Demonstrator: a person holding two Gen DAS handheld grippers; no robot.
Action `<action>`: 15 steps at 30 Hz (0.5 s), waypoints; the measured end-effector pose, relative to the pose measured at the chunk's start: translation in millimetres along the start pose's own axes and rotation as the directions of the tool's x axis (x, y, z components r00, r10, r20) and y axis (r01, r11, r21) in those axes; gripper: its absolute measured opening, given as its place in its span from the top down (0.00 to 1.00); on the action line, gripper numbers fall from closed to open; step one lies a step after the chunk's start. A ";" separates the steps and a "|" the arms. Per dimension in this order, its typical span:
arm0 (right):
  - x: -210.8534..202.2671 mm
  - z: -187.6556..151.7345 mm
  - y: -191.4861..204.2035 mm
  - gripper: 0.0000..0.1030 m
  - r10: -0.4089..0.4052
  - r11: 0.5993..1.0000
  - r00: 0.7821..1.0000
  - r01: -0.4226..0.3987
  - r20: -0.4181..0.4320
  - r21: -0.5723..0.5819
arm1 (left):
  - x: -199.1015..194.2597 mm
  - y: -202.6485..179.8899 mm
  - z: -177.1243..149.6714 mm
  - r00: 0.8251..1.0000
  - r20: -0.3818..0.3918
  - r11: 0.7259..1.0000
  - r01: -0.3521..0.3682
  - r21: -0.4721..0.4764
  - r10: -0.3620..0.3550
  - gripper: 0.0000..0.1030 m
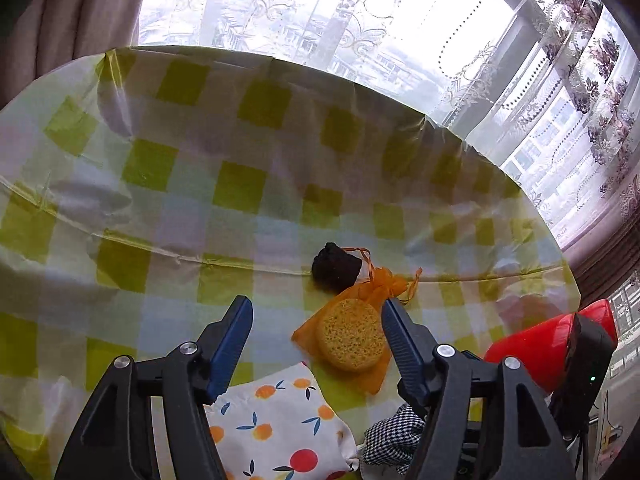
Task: Organize soft objects
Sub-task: 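Grasp the dark brown knit piece with the left tool while the right tool grasps the orange mesh bag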
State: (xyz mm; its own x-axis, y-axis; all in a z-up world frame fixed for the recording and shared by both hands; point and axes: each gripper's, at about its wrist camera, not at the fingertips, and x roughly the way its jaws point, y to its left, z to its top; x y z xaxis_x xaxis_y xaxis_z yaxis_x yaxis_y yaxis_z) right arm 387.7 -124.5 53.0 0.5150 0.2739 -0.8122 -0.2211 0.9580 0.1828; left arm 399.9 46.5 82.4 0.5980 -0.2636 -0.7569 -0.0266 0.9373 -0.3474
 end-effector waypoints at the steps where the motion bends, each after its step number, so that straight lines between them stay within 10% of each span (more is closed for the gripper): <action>1: 7.9 1.8 4.4 0.09 -0.005 1.000 1.000 0.005 -0.007 -0.011 | 9.2 0.6 5.1 1.000 -0.019 1.000 0.015 0.009 -0.015 0.34; 15: 70.4 7.3 26.4 0.07 -0.072 0.995 0.996 0.068 -0.049 -0.074 | 139.5 3.9 40.5 0.957 -0.259 0.988 0.147 0.047 -0.130 0.40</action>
State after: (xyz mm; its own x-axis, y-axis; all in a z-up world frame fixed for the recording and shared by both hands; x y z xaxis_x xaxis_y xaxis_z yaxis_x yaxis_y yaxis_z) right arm 424.1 -79.3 4.6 0.4885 0.2000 -0.8493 -0.2460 0.9655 0.0858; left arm 515.6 22.7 -2.1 0.3688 -0.4333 -0.8223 0.0997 0.8980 -0.4285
